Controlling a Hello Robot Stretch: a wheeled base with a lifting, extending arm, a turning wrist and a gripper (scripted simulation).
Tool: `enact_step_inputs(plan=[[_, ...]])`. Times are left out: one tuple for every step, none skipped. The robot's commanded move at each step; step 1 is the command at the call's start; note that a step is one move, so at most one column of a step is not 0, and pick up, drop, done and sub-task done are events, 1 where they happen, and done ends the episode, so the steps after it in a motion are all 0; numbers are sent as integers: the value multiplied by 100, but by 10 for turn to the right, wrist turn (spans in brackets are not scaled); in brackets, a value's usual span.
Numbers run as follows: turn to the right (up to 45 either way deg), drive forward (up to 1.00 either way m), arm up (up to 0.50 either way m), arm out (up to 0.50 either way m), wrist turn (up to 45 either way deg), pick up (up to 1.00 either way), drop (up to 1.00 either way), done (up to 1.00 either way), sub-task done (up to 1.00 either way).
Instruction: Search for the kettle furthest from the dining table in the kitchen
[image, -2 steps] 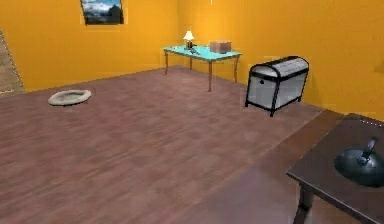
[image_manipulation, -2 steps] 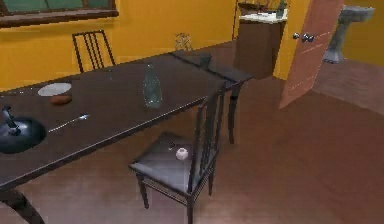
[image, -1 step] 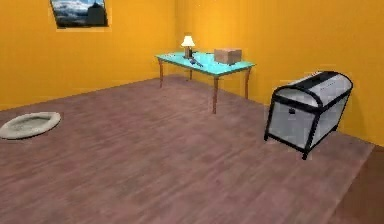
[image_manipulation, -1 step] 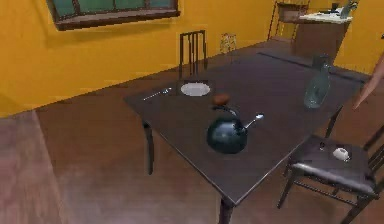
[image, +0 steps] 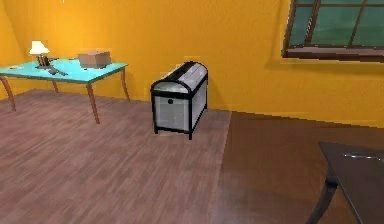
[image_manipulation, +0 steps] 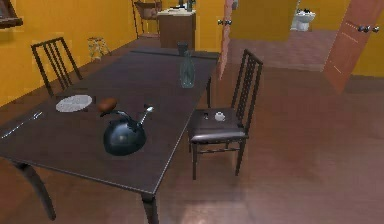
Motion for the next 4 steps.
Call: enact_step_inputs(plan=[[30,0,0,0,0,0,0,0,0],[0,5,0,0,0,0,0,0,0],[60,0,0,0,0,0,0,0,0],[0,100,0,0,0,0,0,0,0]])
